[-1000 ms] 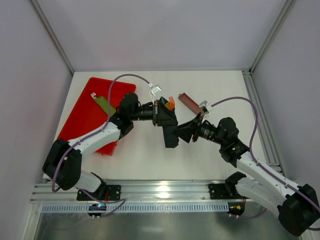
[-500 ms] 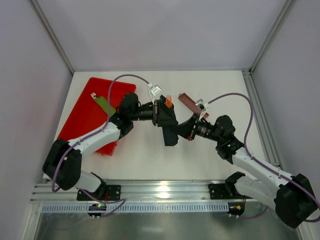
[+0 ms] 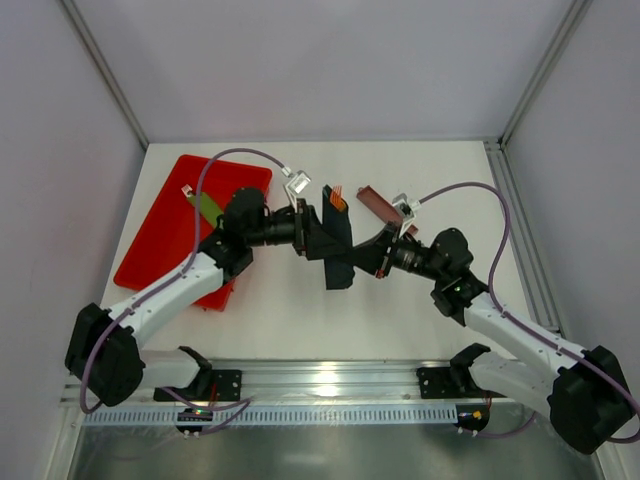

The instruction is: Place the utensils on the paper napkin and roll it up

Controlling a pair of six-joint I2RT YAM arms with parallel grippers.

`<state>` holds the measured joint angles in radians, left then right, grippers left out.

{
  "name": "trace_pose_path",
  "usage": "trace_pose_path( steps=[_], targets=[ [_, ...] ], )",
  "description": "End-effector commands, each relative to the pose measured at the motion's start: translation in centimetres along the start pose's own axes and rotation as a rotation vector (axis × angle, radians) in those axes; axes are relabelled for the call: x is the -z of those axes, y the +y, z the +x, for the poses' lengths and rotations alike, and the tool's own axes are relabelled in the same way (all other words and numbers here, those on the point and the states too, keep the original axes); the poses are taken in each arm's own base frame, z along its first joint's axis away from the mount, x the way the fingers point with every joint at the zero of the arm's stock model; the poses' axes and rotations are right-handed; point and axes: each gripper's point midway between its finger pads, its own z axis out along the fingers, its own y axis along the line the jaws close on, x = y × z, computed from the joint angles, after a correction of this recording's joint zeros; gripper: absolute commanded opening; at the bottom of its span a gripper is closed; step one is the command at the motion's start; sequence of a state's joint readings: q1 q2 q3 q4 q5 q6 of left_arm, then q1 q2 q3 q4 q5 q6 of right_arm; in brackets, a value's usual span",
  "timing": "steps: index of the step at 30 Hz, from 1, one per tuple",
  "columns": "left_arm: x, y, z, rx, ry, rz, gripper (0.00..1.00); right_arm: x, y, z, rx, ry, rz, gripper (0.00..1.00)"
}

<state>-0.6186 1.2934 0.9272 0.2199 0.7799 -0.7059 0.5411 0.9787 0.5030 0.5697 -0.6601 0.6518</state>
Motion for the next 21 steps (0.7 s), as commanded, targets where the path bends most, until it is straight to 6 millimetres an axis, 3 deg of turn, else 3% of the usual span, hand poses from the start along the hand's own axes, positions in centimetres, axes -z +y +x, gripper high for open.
trace_pose_path(
  steps=[1,6,12,13,14,18,19,20,21],
  targets=[
    [1.3,-0.2,-1.1,-0.034,-0.03,-0.061,0.72,-0.6,2.5,-3.3,0.068,-0.066,-0.085,0.04],
    [3.8,2.9,-2.1,0.002,-0.1,-0.27,0.77,-1.4,2.9,-4.3,0.069,-0.06,-0.098,0.04],
    [9.0,4.3,-4.1,0.01,-0.24,-0.479,0.78,-3.3,2.7,-6.0,0.061,-0.047,-0.106,0.04],
    [10.5,5.6,-4.9,0.006,-0.299,-0.591,0.79,-4.1,2.2,-6.4,0.05,-0.041,-0.103,0.04],
    [12.0,6.1,-4.2,0.03,-0.296,-0.675,0.8,-4.7,1.9,-6.5,0.039,-0.034,-0.101,0.04],
    [17.2,7.1,-4.6,0.031,-0.351,-0.957,0.81,-8.9,0.6,-6.4,0.032,0.019,-0.057,0.04],
    [18.0,7.2,-4.5,0.036,-0.358,-0.999,0.82,-10.3,1.2,-7.7,0.047,0.013,-0.075,0.04],
    [20.2,8.2,-3.7,0.072,-0.371,-1.13,0.82,-12.2,0.4,-5.8,0.011,0.067,-0.075,0.04],
    [21.4,8.0,-3.9,0.08,-0.393,-1.182,0.82,-13.4,0.0,-5.5,-0.002,0.078,-0.074,0.04]
  ],
)
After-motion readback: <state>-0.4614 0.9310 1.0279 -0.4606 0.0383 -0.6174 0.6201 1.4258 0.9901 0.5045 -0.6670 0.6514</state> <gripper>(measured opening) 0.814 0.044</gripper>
